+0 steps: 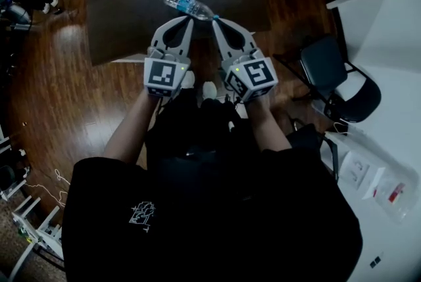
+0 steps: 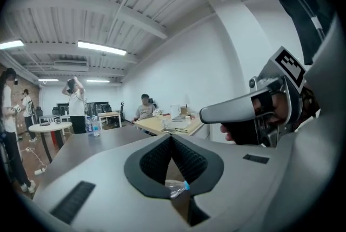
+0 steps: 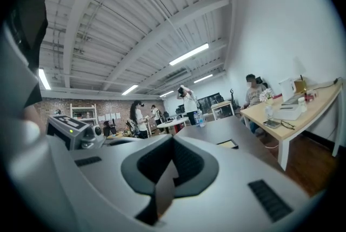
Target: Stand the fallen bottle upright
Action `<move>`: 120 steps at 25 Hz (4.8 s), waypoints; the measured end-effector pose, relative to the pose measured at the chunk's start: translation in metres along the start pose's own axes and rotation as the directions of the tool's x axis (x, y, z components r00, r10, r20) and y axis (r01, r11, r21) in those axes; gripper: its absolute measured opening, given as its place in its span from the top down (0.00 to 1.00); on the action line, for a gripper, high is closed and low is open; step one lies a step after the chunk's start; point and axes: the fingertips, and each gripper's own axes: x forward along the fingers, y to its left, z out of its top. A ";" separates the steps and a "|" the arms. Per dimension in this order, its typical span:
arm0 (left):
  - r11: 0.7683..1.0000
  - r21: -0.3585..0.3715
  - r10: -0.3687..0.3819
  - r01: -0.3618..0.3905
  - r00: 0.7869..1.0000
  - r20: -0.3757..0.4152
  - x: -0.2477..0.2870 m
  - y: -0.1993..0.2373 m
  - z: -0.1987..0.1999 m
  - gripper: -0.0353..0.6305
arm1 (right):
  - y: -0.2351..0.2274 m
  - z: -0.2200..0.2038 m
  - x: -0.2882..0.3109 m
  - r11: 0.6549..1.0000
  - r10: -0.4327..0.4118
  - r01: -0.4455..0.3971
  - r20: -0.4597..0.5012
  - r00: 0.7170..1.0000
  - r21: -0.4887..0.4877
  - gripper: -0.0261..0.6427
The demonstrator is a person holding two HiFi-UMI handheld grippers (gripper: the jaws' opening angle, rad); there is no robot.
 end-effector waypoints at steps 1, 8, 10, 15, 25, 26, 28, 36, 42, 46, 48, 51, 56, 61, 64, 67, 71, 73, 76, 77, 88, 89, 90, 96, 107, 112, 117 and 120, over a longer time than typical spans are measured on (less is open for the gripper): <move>1.000 0.026 -0.013 0.013 1.000 -0.012 0.004 0.003 -0.002 0.95 | -0.001 0.002 0.003 1.000 -0.010 0.010 -0.002 1.000 -0.007 0.95; 0.991 0.088 -0.097 0.103 0.993 -0.068 0.043 0.020 -0.020 0.95 | -0.024 -0.007 0.029 0.995 -0.085 0.084 -0.021 0.996 -0.049 0.95; 0.982 0.123 -0.136 0.146 0.987 -0.090 0.057 0.020 -0.030 0.95 | -0.034 -0.017 0.042 0.993 -0.103 0.100 -0.044 0.994 -0.068 0.95; 0.902 0.287 -0.265 0.321 0.939 -0.217 0.090 0.014 -0.071 0.95 | -0.059 -0.044 0.070 0.987 -0.135 0.125 -0.095 0.986 -0.105 0.95; 0.579 0.442 -0.406 0.685 0.712 -0.572 0.121 -0.008 -0.138 0.83 | -0.091 -0.059 0.078 0.978 -0.189 0.174 -0.135 0.973 -0.118 0.95; 0.560 0.437 -0.409 0.704 0.694 -0.592 0.122 -0.008 -0.141 0.83 | -0.095 -0.061 0.077 0.976 -0.198 0.182 -0.138 0.970 -0.117 0.95; 0.529 0.425 -0.407 0.734 0.660 -0.632 0.124 -0.007 -0.146 0.77 | -0.102 -0.064 0.073 0.973 -0.218 0.205 -0.136 0.966 -0.105 0.95; 0.350 0.322 -0.389 0.880 0.449 -0.804 0.118 0.002 -0.178 0.52 | -0.120 -0.056 0.065 0.960 -0.276 0.270 -0.101 0.956 -0.072 0.95; 0.256 0.286 -0.341 0.923 0.363 -0.867 0.117 0.004 -0.198 0.47 | -0.120 -0.056 0.069 0.958 -0.286 0.281 -0.097 0.953 -0.057 0.95; 0.211 0.264 -0.290 0.941 0.318 -0.903 0.120 0.003 -0.211 0.47 | -0.124 -0.054 0.065 0.954 -0.299 0.297 -0.086 0.951 -0.032 0.95; 0.194 0.250 -0.272 0.949 0.297 -0.915 0.122 0.003 -0.218 0.47 | -0.125 -0.054 0.064 0.952 -0.306 0.305 -0.084 0.948 -0.032 0.95; 0.184 0.234 -0.260 0.954 0.277 -0.925 0.125 0.002 -0.226 0.47 | -0.128 -0.054 0.061 0.948 -0.317 0.315 -0.083 0.945 -0.034 0.95; 0.189 0.221 -0.231 0.957 0.262 -0.937 0.130 0.002 -0.237 0.47 | -0.129 -0.055 0.058 0.948 -0.319 0.318 -0.087 0.944 -0.032 0.95; 0.193 0.207 -0.225 0.959 0.249 -0.942 0.126 0.004 -0.245 0.48 | -0.128 -0.052 0.056 0.948 -0.319 0.317 -0.084 0.944 -0.037 0.95; 0.217 0.198 -0.234 0.956 0.248 -0.940 0.125 0.008 -0.242 0.49 | -0.129 -0.049 0.055 0.948 -0.319 0.317 -0.083 0.944 -0.039 0.95; 0.266 0.193 -0.262 0.945 0.263 -0.929 0.126 0.014 -0.236 0.50 | -0.129 -0.049 0.059 0.950 -0.311 0.308 -0.084 0.947 -0.040 0.95; 0.360 0.199 -0.315 0.911 0.319 -0.894 0.130 0.020 -0.219 0.50 | -0.125 -0.047 0.063 0.956 -0.295 0.292 -0.086 0.952 -0.042 0.95; 0.417 0.210 -0.326 0.885 0.361 -0.874 0.130 0.025 -0.209 0.50 | -0.121 -0.046 0.064 0.959 -0.283 0.281 -0.087 0.955 -0.040 0.95; 0.516 0.215 -0.341 0.829 0.429 -0.837 0.131 0.033 -0.197 0.50 | -0.115 -0.046 0.068 0.965 -0.263 0.260 -0.091 0.961 -0.037 0.95; 0.549 0.211 -0.355 0.809 0.454 -0.818 0.132 0.034 -0.193 0.50 | -0.113 -0.046 0.069 0.967 -0.255 0.252 -0.092 0.963 -0.038 0.95; 0.862 0.146 -0.369 0.486 0.798 -0.477 0.144 0.047 -0.133 0.51 | -0.093 -0.035 0.085 0.985 -0.172 0.169 -0.082 0.982 -0.046 0.95; 0.883 0.139 -0.351 0.449 0.826 -0.440 0.143 0.048 -0.128 0.51 | -0.090 -0.035 0.086 0.986 -0.163 0.159 -0.085 0.983 -0.047 0.95; 0.901 0.135 -0.330 0.412 0.854 -0.401 0.143 0.049 -0.124 0.51 | -0.087 -0.036 0.088 0.988 -0.153 0.149 -0.089 0.984 -0.049 0.95; 0.988 0.065 -0.128 0.138 0.981 -0.142 0.137 0.071 -0.103 0.51 | -0.075 -0.042 0.090 0.993 -0.113 0.109 -0.102 0.988 -0.045 0.95; 0.976 -0.127 0.186 -0.177 0.980 0.066 0.114 0.114 -0.109 0.51 | -0.063 -0.056 0.091 0.996 -0.072 0.066 -0.109 0.991 -0.054 0.95; 0.948 -0.170 0.285 -0.267 0.955 0.086 0.109 0.131 -0.120 0.51 | -0.067 -0.058 0.085 0.996 -0.072 0.065 -0.116 0.991 -0.060 0.95; 0.941 -0.170 0.308 -0.291 0.948 0.083 0.105 0.132 -0.125 0.50 | -0.066 -0.059 0.084 0.996 -0.066 0.059 -0.120 0.991 -0.066 0.95; 0.946 -0.155 0.300 -0.285 0.951 0.078 0.108 0.129 -0.124 0.49 | -0.066 -0.059 0.084 0.996 -0.062 0.054 -0.123 0.990 -0.070 0.95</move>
